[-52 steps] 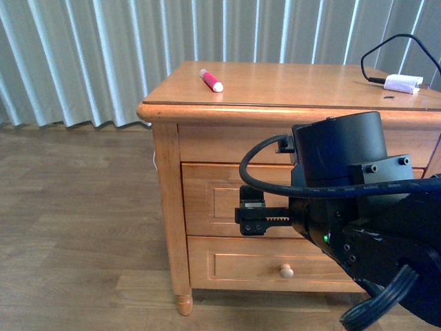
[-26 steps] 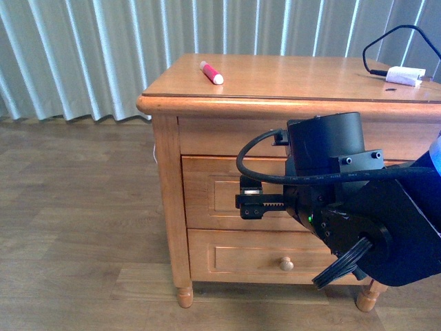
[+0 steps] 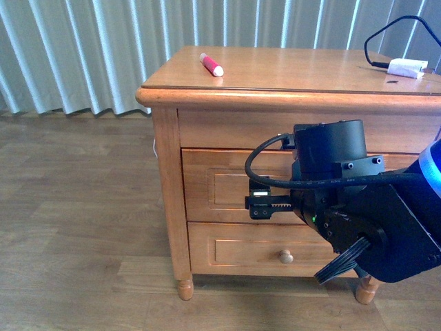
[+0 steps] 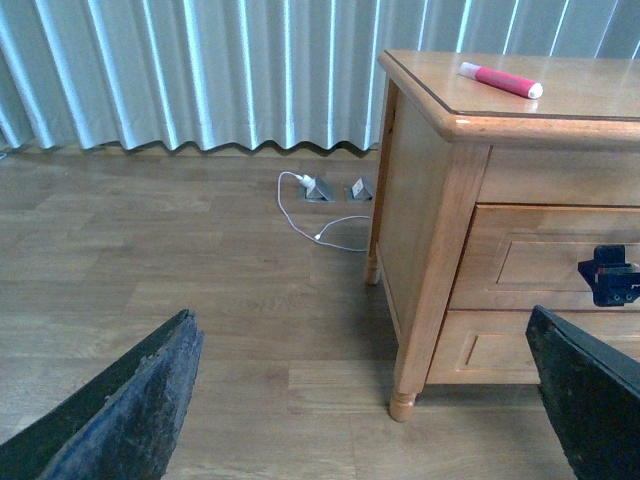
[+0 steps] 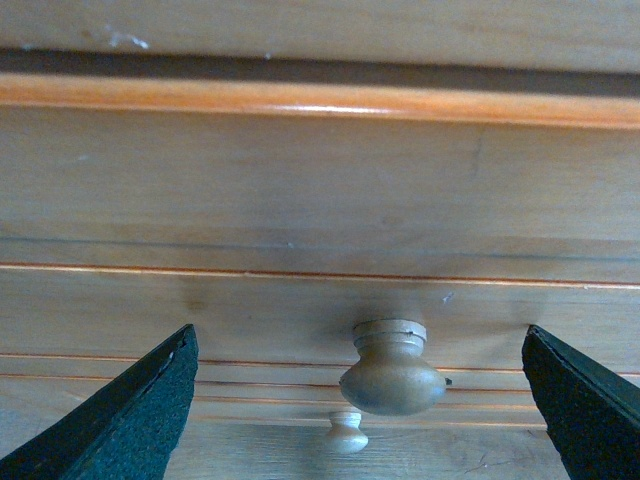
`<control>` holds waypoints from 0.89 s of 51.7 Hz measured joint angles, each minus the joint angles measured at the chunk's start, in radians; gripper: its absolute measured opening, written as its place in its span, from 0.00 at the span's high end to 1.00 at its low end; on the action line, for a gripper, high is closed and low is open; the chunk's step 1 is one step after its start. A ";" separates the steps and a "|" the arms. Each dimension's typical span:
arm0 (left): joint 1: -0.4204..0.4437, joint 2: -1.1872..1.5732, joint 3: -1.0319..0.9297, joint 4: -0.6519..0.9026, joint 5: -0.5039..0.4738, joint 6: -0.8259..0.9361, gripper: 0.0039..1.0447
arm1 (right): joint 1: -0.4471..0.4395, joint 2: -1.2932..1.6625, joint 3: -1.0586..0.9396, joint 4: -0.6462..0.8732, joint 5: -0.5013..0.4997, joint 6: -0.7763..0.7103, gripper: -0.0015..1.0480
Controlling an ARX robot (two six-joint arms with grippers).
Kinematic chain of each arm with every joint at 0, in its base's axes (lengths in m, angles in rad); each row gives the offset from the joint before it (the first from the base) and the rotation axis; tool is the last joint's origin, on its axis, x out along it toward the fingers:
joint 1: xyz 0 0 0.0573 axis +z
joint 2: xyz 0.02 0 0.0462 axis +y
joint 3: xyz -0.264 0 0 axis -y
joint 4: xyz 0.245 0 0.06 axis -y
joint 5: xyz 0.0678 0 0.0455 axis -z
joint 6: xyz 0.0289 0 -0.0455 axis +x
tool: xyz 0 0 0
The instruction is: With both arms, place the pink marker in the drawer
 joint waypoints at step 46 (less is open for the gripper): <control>0.000 0.000 0.000 0.000 0.000 0.000 0.06 | -0.013 0.010 0.006 -0.008 0.018 -0.001 0.77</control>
